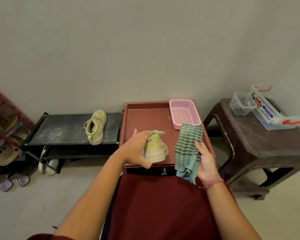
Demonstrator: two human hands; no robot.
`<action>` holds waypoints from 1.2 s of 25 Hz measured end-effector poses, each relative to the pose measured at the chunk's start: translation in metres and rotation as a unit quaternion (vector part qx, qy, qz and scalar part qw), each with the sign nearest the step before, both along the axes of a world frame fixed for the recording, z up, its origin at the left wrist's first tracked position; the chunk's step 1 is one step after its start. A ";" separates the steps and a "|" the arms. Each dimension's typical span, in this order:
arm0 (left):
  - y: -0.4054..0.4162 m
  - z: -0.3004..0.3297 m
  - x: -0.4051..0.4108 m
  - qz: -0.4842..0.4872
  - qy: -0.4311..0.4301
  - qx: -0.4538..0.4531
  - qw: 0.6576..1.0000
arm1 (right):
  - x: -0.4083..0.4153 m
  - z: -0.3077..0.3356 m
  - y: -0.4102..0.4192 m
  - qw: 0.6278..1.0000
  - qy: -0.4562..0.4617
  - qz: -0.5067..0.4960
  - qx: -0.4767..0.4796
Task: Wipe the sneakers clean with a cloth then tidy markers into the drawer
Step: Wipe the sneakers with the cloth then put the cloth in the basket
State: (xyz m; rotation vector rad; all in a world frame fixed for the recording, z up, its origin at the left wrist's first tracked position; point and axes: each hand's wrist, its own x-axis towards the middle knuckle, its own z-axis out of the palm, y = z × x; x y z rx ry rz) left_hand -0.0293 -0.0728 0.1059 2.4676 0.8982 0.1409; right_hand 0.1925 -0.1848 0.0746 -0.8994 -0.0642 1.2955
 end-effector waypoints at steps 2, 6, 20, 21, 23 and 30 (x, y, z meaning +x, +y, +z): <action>0.003 -0.003 0.005 -0.009 0.006 -0.028 1.000 | 0.001 -0.003 0.001 1.000 -0.011 0.013 -0.005; 0.008 -0.006 0.013 0.011 -0.011 -0.094 0.995 | 0.001 -0.007 0.006 1.000 -0.012 0.027 -0.009; 0.022 -0.043 0.025 0.138 -0.205 -0.182 0.952 | -0.016 0.024 0.040 0.954 -0.293 0.059 -0.012; 0.024 -0.043 0.026 0.140 -0.207 -0.182 0.951 | -0.019 0.029 0.044 0.921 -0.382 0.078 -0.010; 0.026 -0.043 0.030 0.141 -0.208 -0.181 0.951 | -0.027 0.031 0.054 0.828 -0.547 0.118 -0.015; 0.034 -0.045 0.033 0.160 -0.236 -0.194 0.939 | -0.060 0.010 0.052 0.652 -0.730 0.204 0.031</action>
